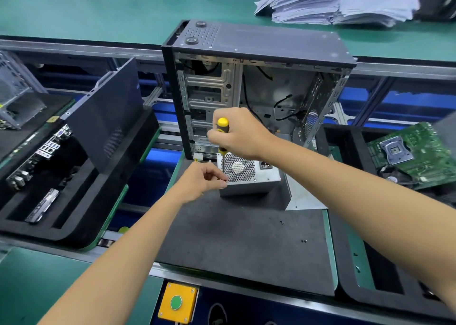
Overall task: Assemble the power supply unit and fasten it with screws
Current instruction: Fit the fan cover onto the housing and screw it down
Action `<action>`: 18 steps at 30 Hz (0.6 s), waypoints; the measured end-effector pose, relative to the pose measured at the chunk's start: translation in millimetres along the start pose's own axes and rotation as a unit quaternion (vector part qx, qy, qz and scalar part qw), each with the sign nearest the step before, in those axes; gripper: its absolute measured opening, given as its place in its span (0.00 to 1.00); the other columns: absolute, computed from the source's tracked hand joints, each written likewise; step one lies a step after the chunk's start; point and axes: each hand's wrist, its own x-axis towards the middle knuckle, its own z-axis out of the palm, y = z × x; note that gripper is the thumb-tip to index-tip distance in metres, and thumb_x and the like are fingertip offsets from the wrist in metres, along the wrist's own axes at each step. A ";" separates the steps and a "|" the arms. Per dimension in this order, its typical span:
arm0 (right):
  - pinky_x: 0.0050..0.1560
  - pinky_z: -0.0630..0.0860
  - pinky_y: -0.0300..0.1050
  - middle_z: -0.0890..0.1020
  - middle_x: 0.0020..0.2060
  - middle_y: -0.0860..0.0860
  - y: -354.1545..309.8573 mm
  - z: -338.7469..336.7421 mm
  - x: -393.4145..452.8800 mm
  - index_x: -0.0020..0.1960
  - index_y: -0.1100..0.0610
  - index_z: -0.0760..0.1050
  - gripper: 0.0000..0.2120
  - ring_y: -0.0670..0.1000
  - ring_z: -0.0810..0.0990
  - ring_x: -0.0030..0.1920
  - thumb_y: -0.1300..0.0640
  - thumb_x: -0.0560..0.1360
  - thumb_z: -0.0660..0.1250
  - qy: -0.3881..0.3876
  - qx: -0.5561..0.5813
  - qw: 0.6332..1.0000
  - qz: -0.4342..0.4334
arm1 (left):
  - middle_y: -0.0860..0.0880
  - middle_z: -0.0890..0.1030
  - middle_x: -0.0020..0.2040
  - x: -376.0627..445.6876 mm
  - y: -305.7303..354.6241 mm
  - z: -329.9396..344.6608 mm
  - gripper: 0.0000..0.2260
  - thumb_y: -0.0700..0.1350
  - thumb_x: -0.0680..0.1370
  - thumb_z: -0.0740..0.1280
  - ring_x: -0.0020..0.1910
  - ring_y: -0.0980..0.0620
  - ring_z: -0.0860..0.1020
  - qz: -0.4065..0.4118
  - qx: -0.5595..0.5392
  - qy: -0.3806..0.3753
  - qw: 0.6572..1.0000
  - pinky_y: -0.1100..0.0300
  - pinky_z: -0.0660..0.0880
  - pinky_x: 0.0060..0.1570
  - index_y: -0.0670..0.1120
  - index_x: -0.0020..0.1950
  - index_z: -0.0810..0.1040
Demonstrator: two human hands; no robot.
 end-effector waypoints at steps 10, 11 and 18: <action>0.33 0.69 0.44 0.76 0.32 0.53 6.6 8.5 -13.5 0.39 0.64 0.73 0.08 0.49 0.69 0.31 0.59 0.72 0.68 -0.053 0.004 0.999 0.005 | 0.57 0.76 0.32 -1.1 5.6 2.4 0.14 0.38 0.71 0.75 0.34 0.58 0.71 0.008 0.050 -0.006 0.999 0.57 0.71 0.42 0.55 0.33 0.81; 0.33 0.69 0.44 0.76 0.32 0.53 6.6 8.1 -14.1 0.39 0.64 0.73 0.09 0.49 0.69 0.31 0.59 0.73 0.68 -0.055 0.003 0.998 0.007 | 0.59 0.76 0.30 -1.8 5.5 3.2 0.12 0.37 0.71 0.75 0.32 0.60 0.70 0.007 0.051 -0.005 0.999 0.58 0.71 0.41 0.53 0.35 0.81; 0.31 0.70 0.42 0.79 0.35 0.56 3.8 3.1 -16.2 0.42 0.64 0.74 0.09 0.49 0.73 0.30 0.57 0.75 0.68 -0.073 -0.018 0.997 0.010 | 0.58 0.74 0.29 -3.1 7.3 4.3 0.04 0.38 0.70 0.76 0.32 0.58 0.69 0.013 0.058 0.009 0.998 0.59 0.71 0.40 0.43 0.40 0.82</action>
